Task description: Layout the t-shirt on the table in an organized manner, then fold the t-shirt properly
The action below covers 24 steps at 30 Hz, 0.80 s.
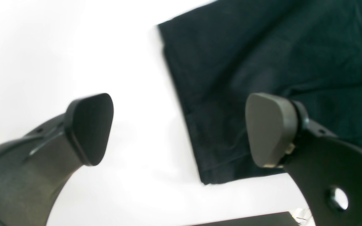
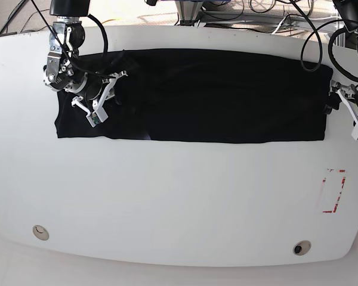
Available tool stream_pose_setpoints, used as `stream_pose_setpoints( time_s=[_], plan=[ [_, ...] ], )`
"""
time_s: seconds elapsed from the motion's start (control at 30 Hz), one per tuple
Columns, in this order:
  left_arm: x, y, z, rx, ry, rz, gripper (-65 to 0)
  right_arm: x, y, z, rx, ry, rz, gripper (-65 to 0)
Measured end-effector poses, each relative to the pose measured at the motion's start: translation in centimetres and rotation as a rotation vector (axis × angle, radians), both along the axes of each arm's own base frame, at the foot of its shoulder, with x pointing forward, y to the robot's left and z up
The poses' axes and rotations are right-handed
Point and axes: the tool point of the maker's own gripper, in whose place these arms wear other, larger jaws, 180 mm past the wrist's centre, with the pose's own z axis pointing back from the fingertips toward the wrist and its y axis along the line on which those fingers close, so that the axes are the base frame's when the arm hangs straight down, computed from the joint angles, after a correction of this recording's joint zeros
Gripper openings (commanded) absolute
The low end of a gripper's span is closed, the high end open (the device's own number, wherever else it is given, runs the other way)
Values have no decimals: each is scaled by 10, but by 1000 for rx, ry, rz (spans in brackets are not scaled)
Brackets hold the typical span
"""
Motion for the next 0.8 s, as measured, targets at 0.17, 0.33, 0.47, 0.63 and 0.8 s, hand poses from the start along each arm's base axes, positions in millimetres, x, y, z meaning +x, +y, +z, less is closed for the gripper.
stream_pose_setpoints(
  time_s=[0.17, 0.33, 0.47, 0.63, 0.8],
  plan=[
    [-7, 1, -19, -104, 34, 44, 0, 0, 1, 0, 2, 0, 0, -549],
    [-16, 3, -42, -181, 89, 92, 0, 0, 1, 0, 2, 0, 0, -549],
    [-12, -3, -50, -250, 61, 118, 0, -1, 1, 0, 3, 1, 1, -549],
    [-13, -18, -65, -309, 85, 119, 0, -1, 1, 0, 4, 1, 1, -549],
    [-10, -37, -82, -329, 144, 74, 0, -1, 1, 0, 4, 1, 1, -549]
  ],
)
